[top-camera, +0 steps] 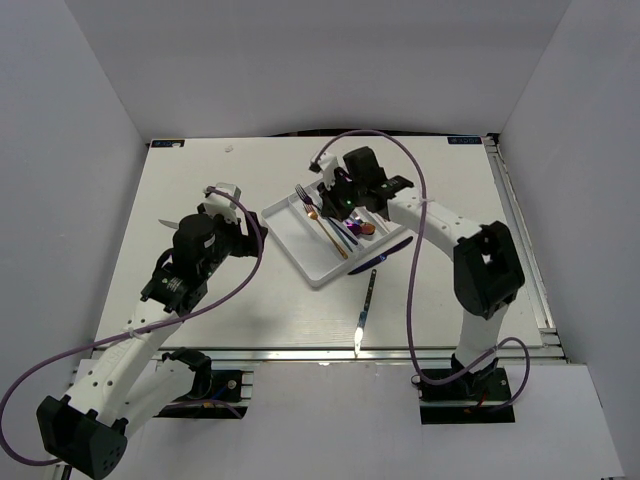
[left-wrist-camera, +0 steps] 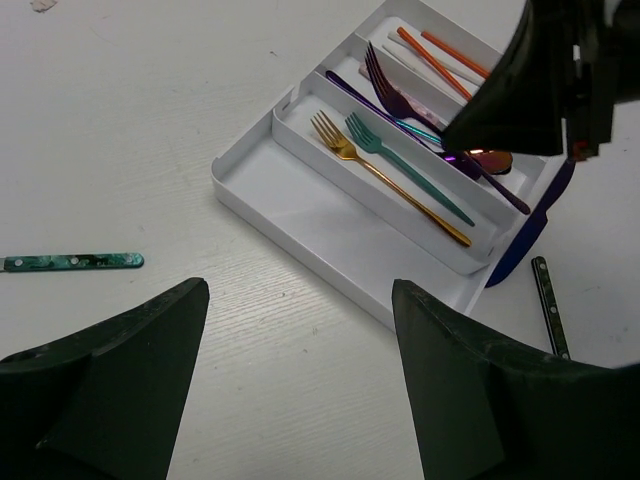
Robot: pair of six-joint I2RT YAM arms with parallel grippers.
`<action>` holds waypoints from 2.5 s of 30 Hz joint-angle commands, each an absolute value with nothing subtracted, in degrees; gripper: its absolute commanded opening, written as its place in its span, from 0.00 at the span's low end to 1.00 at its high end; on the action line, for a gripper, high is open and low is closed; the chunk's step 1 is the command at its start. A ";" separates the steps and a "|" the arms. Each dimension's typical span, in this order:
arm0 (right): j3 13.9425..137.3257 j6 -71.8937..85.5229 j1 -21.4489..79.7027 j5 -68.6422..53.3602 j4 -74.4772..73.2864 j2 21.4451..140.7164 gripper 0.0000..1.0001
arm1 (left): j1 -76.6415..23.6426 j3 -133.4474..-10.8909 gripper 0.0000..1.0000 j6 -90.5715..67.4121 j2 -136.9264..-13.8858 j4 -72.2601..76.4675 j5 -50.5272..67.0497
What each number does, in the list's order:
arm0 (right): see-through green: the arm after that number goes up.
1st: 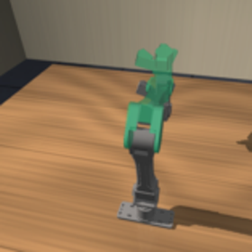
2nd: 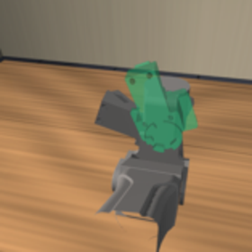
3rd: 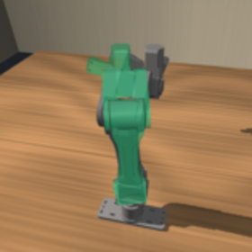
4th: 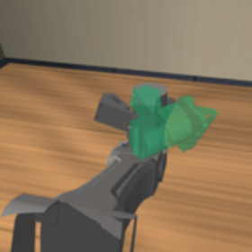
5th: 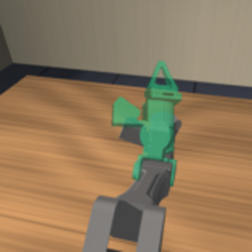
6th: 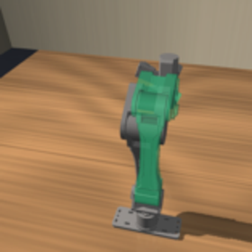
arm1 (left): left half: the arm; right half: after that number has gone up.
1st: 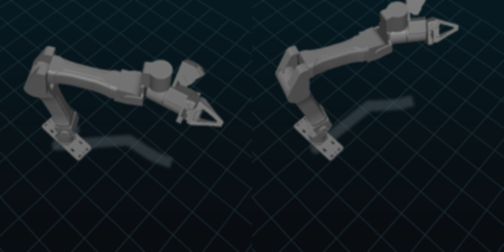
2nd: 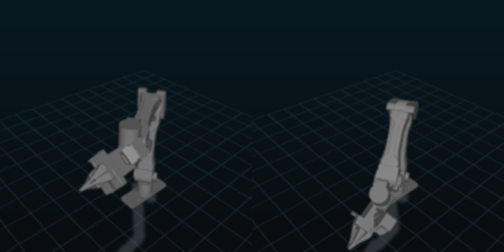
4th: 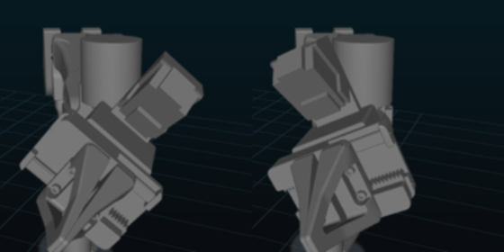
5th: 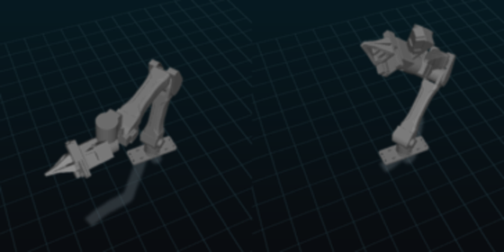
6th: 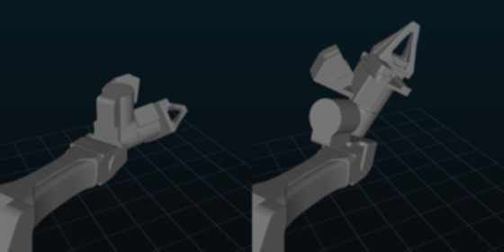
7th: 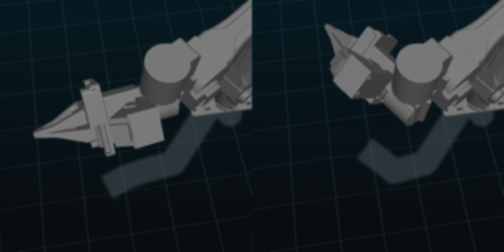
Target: Sort the eating utensils into containers
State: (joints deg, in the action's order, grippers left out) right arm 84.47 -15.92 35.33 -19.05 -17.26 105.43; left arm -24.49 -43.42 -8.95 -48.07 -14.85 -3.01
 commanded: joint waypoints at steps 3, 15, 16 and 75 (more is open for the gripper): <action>92.46 -4.49 36.04 -9.68 -11.35 111.35 0.00 | -24.43 -42.54 0.85 -8.44 -46.67 -14.15 -5.10; 87.19 -3.78 36.03 -9.05 -7.64 113.82 0.19 | -24.35 -42.01 0.85 -9.49 -47.02 -13.27 -5.36; 86.75 -4.04 36.04 -9.14 -7.65 113.21 0.25 | -24.26 -41.84 0.85 -10.01 -47.02 -12.92 -5.45; 58.45 -29.62 34.37 -35.77 -12.30 70.40 0.89 | 6.68 -86.66 0.34 -50.28 -117.07 -45.18 -11.86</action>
State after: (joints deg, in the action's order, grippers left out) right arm 58.96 -29.02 34.61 -35.75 -14.46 71.81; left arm 6.44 -85.65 -51.68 -117.58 -44.03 -11.40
